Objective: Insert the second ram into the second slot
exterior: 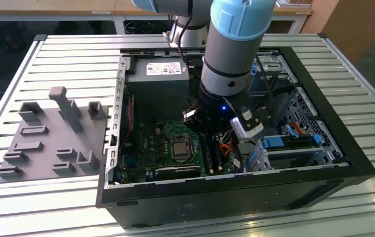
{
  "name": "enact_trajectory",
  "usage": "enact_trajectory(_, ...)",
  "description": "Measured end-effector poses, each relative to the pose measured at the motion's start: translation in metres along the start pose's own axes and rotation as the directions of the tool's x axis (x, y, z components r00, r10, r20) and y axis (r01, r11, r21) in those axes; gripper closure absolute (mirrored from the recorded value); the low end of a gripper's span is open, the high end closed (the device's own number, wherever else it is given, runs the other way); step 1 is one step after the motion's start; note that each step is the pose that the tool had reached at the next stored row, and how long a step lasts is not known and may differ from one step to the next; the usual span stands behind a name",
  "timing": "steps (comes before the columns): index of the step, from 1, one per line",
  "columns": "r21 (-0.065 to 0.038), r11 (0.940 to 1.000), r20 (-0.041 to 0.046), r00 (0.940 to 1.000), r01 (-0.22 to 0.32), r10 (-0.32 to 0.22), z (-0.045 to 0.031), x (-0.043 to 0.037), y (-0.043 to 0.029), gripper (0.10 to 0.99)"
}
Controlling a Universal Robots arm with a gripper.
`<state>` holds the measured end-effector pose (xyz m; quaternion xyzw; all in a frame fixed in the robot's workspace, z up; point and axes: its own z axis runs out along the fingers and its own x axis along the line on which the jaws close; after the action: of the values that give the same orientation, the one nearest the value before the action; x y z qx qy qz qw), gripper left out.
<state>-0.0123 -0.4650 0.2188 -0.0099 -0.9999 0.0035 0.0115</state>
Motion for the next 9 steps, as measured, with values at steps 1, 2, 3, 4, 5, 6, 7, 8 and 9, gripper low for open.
enact_trajectory(1,-0.001,1.0000,0.0002,1.0000,0.000,0.000,0.0016,0.0000,0.0001,0.980)
enact_trajectory(2,0.000,1.0000,-0.0002,1.0000,0.000,0.000,0.0033,-0.0001,0.0000,0.980)
enact_trajectory(3,0.001,1.0000,-0.0003,1.0000,0.000,0.000,0.0040,-0.0001,0.0000,0.980)
enact_trajectory(4,0.000,1.0000,-0.0002,1.0000,0.000,0.000,0.0041,0.0000,-0.0001,0.980)
enact_trajectory(5,0.000,1.0000,0.0000,1.0000,0.000,0.000,0.0038,-0.0001,0.0000,0.980)
enact_trajectory(6,-0.002,1.0000,0.0003,1.0000,0.000,0.000,0.0029,-0.0001,0.0002,0.980)
enact_trajectory(7,-0.003,1.0000,0.0007,1.0000,0.000,0.000,0.0016,-0.0001,0.0003,0.980)
enact_trajectory(8,-0.004,1.0000,0.0011,1.0000,0.000,0.000,0.0001,-0.0001,0.0005,0.980)
enact_trajectory(9,-0.003,1.0000,0.0006,1.0000,0.000,0.000,-0.0024,0.0000,0.0004,0.980)
